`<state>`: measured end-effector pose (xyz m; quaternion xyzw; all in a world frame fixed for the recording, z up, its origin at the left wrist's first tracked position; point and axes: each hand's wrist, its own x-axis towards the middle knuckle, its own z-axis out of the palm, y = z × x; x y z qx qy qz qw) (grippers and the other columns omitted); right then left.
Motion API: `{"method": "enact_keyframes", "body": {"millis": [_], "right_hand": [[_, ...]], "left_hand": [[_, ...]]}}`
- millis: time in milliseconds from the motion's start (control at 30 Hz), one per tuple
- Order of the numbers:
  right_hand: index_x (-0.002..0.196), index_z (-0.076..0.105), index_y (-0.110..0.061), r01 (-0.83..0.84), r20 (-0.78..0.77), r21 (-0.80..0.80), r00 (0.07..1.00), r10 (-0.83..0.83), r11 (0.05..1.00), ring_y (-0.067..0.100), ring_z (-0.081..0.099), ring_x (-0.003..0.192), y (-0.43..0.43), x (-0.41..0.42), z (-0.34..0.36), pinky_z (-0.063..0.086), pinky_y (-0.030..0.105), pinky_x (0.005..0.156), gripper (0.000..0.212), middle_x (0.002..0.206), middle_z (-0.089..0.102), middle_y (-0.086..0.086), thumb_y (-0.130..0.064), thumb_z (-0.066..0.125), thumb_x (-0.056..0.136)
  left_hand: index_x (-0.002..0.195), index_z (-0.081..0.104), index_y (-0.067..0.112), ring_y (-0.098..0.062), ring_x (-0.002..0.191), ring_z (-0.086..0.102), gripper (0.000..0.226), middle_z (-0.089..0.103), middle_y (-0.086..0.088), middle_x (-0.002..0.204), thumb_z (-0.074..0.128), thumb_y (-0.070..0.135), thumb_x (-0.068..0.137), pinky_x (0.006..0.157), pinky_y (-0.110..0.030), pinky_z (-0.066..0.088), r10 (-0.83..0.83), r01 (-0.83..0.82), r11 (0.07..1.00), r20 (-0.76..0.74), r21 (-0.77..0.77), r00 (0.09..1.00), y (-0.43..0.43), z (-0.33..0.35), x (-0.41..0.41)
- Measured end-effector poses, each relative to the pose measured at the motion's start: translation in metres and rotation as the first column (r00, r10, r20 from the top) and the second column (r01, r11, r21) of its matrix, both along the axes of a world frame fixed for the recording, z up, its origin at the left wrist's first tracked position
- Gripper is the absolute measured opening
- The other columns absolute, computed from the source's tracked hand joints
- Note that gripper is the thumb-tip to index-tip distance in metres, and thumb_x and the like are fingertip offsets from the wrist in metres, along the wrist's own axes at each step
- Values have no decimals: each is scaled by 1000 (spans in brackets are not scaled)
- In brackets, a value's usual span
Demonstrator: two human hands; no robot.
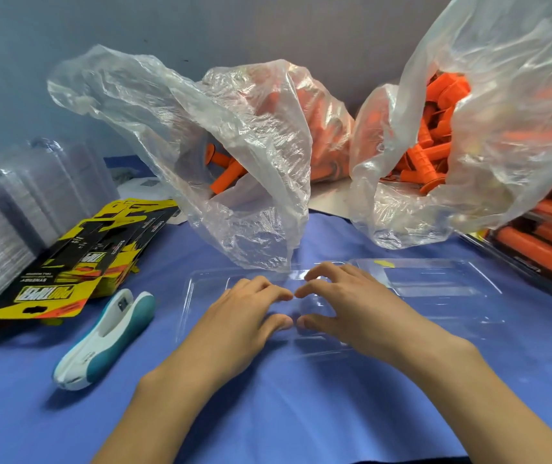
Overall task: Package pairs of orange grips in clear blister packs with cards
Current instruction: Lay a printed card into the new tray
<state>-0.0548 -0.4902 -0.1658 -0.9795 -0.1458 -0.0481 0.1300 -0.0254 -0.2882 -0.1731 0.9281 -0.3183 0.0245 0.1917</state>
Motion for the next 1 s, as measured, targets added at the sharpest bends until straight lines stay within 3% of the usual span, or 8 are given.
{"method": "enact_keyframes", "body": {"millis": [167,533,633,733,800,867,933,1000], "right_hand": [[132,55,-38,-11,4,-25,1000,11,1000,14,40,121,-2,0,1,21,21,94,41,123,54,-14,-54,52,95],[128,57,-40,-18,43,-20,999,19,1000,14,43,116,-6,-1,4,24,23,96,38,117,56,-14,-55,53,93],[127,58,-41,-23,43,-2,999,23,1000,11,43,116,-8,-1,4,23,20,94,39,115,57,-16,-58,53,92],[126,59,-42,-26,70,36,997,24,999,10,44,116,-8,-2,7,26,20,97,40,116,57,-18,-61,51,91],[125,59,-42,-34,117,59,993,27,998,8,45,116,-5,-2,9,27,19,93,38,117,58,-20,-59,46,94],[124,59,-42,-38,158,84,987,24,996,6,45,112,-1,-3,12,23,16,83,36,114,58,-22,-57,40,96],[124,59,-43,-37,187,102,982,17,994,3,45,105,2,-4,14,21,11,79,35,107,58,-23,-54,38,98],[124,59,-43,-33,203,135,979,5,990,2,44,102,5,-4,17,21,6,82,33,101,57,-24,-50,39,99]], "left_hand": [[131,53,38,-5,111,42,34,48,19,115,53,45,97,79,-21,28,7,-7,999,6,32,1000,-2,3,-1],[132,53,38,-6,110,42,34,49,17,113,51,45,98,86,-20,30,0,-2,1000,79,31,997,-4,3,-2],[131,53,38,-4,111,45,34,52,19,116,48,48,99,93,-24,35,-1,2,1000,46,-23,999,-2,3,-3],[122,60,35,-2,111,51,29,59,20,113,49,47,99,97,-28,41,2,-1,985,6,-171,1000,2,12,-3],[113,66,29,-8,107,56,23,64,15,109,52,40,99,95,-32,44,109,-85,960,78,-268,991,13,21,3],[109,69,25,-16,103,59,19,67,9,108,54,32,99,92,-37,46,325,-252,892,144,-376,935,34,31,13],[113,68,18,-26,104,58,21,68,-2,112,51,20,100,91,-40,47,547,-444,784,143,-434,825,65,38,22],[123,63,14,-37,110,53,30,64,-14,120,46,10,99,93,-46,43,719,-647,671,105,-363,687,98,39,28]]}}
